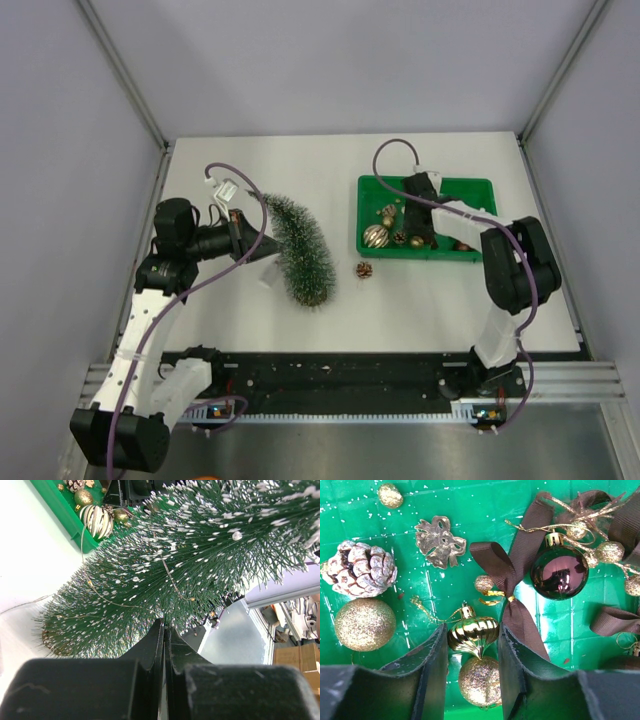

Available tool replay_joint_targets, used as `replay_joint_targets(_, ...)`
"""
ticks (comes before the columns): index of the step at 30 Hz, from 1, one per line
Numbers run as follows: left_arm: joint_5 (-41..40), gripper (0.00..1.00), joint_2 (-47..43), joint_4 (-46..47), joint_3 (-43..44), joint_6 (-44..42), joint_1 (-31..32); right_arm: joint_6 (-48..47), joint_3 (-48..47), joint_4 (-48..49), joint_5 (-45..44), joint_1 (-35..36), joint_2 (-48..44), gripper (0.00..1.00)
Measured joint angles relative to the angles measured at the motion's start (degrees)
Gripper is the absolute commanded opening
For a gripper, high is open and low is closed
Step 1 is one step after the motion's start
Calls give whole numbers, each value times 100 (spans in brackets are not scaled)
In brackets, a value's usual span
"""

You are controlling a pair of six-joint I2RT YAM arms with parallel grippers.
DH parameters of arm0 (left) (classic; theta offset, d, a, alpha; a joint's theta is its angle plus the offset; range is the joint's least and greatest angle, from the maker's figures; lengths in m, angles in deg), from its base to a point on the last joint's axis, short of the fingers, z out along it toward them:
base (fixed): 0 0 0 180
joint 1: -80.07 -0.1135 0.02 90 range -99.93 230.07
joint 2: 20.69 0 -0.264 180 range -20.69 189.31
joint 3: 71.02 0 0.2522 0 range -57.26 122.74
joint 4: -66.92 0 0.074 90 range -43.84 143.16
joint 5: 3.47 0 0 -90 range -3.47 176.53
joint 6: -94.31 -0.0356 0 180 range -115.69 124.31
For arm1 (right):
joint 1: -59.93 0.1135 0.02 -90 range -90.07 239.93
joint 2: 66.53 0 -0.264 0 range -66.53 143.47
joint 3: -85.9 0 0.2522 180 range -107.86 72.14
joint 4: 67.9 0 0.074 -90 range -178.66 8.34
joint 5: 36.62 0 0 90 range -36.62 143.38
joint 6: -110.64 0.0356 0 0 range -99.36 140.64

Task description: Decorate the small christmas tree

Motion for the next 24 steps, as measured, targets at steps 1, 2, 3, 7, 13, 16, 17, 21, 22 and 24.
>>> replay_joint_targets(1, 0, 0, 0, 0, 0, 0, 0, 7, 0, 4, 4, -4, 0, 27)
replay_joint_targets(2, 0, 0, 0, 0, 0, 0, 0, 2, 0, 15, 17, -7, 0, 24)
replay_joint_targets(3, 0, 0, 0, 0, 0, 0, 0, 7, 0, 26, 35, -7, 0, 22)
replay_joint_targets(7, -2, 0, 0, 0, 0, -2, 0, 0, 0, 22, 142, -17, -72, 18)
replay_joint_targets(13, -2, 0, 0, -2, 0, -20, 0, -46, 2, -142, 490, -17, -984, 18)
replay_joint_targets(16, -2, 0, 0, -2, 0, -20, 0, -90, 20, -157, 826, -22, -1655, 18)
replay_joint_targets(17, -2, 0, 0, -2, 0, -22, 0, -105, 39, -138, 1034, -24, -1941, 18)
replay_joint_targets(21, -2, 0, 0, -2, 0, -20, 0, -125, 254, 37, 1989, -26, -2905, 18)
replay_joint_targets(22, -2, 0, 0, -2, 0, -20, 0, -122, 337, 105, 2295, -26, -3126, 18)
replay_joint_targets(24, -2, 0, -2, -2, 0, -20, 0, -103, 496, 251, 2874, -26, -3467, 18)
